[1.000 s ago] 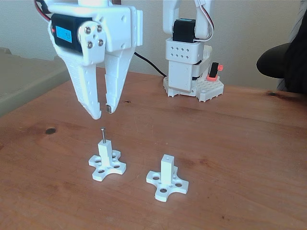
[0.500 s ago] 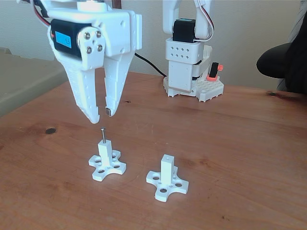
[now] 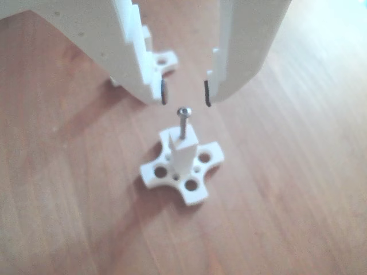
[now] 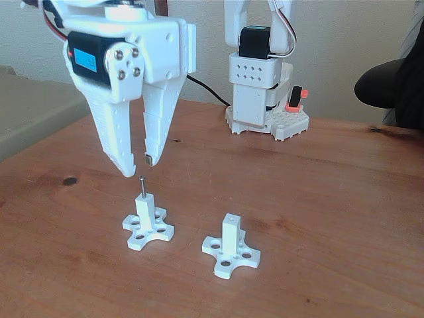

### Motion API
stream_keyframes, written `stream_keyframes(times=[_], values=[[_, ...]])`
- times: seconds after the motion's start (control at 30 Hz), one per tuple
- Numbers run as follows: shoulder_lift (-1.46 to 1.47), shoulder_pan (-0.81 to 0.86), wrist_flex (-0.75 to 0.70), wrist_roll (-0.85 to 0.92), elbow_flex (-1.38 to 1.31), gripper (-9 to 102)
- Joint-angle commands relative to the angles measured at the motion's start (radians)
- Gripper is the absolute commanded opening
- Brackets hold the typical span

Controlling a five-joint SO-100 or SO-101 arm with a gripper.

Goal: Grab the screw and set it in the hole.

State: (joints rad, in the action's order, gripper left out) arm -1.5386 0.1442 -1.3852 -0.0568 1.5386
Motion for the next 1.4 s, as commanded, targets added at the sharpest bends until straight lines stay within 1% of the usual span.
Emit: stream_keyframes(times=[0.0, 1.37], values=[[-0.020, -0.011, 0.014, -0.005, -0.087, 8], [0.028, -0.005, 0.020, 0.008, -0.094, 6]])
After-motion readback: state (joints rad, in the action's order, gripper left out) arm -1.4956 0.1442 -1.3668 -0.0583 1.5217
